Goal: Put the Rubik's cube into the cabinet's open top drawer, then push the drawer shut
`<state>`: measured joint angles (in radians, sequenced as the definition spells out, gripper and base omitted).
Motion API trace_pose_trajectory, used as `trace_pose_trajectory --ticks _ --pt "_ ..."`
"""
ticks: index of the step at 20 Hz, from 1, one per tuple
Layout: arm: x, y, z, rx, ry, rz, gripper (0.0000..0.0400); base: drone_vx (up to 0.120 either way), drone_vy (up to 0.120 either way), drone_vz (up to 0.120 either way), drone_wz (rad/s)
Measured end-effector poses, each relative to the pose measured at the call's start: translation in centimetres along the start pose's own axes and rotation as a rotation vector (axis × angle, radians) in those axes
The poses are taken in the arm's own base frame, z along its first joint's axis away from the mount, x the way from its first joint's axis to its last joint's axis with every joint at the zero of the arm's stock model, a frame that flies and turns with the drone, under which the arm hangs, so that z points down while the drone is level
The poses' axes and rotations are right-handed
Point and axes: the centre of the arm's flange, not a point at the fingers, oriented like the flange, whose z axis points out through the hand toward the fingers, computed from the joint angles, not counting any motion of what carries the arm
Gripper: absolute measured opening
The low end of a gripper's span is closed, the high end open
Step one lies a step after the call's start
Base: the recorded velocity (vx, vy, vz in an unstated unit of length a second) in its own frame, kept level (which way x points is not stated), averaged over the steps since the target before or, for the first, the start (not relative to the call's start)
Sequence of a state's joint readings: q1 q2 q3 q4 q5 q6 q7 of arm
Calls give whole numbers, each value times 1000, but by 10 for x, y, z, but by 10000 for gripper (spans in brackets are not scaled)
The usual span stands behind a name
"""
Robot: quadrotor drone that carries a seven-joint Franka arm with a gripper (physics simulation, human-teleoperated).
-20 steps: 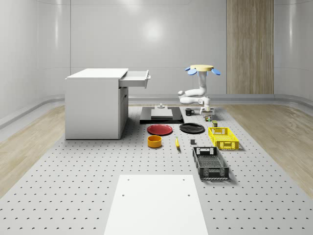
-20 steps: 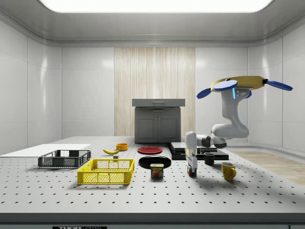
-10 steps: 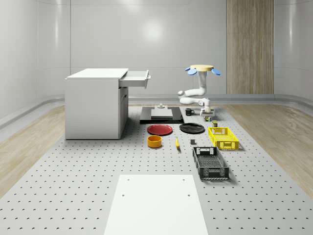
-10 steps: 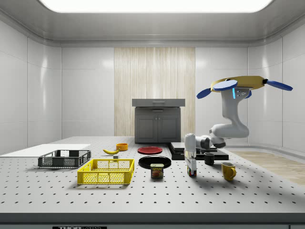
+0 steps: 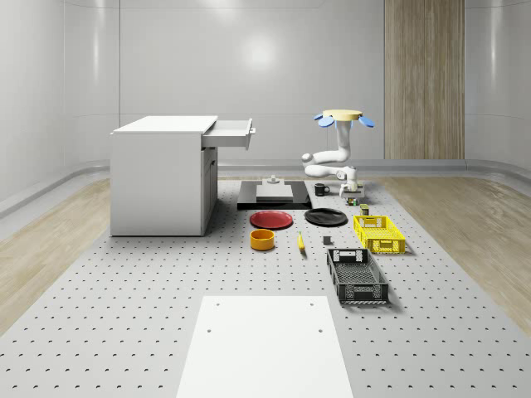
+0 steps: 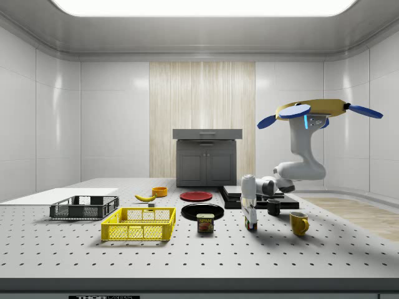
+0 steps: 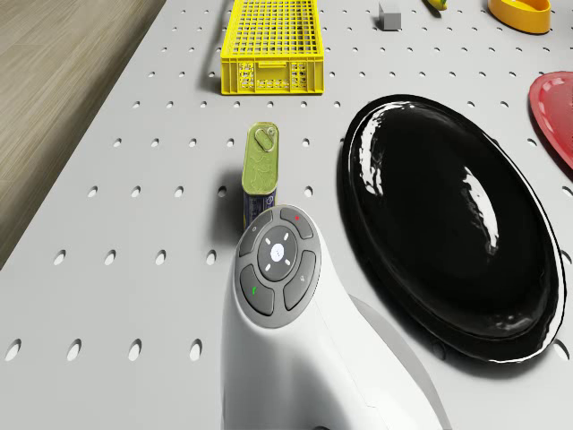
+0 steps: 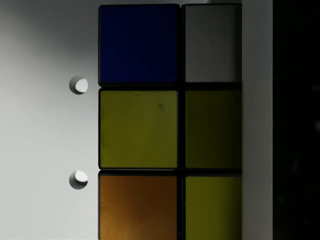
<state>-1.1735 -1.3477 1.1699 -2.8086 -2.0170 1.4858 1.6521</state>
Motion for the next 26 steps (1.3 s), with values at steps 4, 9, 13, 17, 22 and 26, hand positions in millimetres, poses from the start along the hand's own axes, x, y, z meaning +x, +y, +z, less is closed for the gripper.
trace_pose_trajectory --ticks 4,9,13,17,22,26 --pt "0 0 -1 0 0 0 330 0 0 0 0" --pt "0 0 -15 0 0 0 326 0 0 0 0" --pt "0 0 -32 0 0 0 326 0 0 60 0" --pt "0 0 -45 0 0 0 325 40 -60 120 0" --pt "0 0 -52 0 0 0 325 120 -120 120 0" --pt "0 0 -54 0 0 0 325 50 -60 120 0"
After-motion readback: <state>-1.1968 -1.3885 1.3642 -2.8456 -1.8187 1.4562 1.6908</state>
